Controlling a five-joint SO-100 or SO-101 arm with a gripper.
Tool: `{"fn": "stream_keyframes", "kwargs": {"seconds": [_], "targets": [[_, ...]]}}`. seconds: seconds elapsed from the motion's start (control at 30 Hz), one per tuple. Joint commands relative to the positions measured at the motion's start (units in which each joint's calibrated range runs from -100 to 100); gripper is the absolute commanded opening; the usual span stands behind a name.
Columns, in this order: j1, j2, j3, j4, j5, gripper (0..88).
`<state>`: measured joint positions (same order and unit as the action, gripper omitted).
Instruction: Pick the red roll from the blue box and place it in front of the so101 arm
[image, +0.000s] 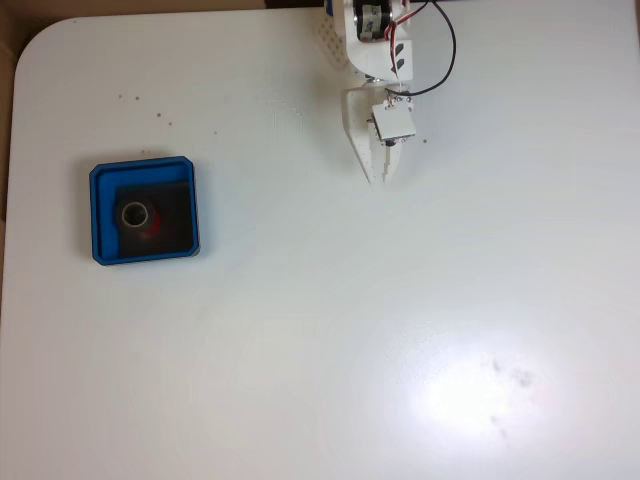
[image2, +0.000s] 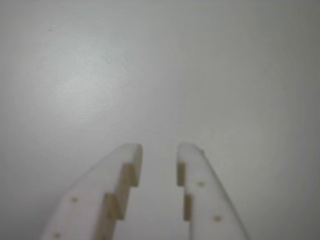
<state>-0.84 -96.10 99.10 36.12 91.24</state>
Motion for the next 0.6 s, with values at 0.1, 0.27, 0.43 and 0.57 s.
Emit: {"fn": "stream_keyframes", "kwargs": {"seconds": [0.1,0.27,0.43,0.57], "targets": [[0.21,-2.81,0.72,0.26,0.18,0.7],[0.11,-2.72,0.72,0.26,0.18,0.7],[1.09,-2.72,0.63,0.26,-0.08,0.7],[8.71,-2.72,0.63,0.34,0.18,0.7]]}}
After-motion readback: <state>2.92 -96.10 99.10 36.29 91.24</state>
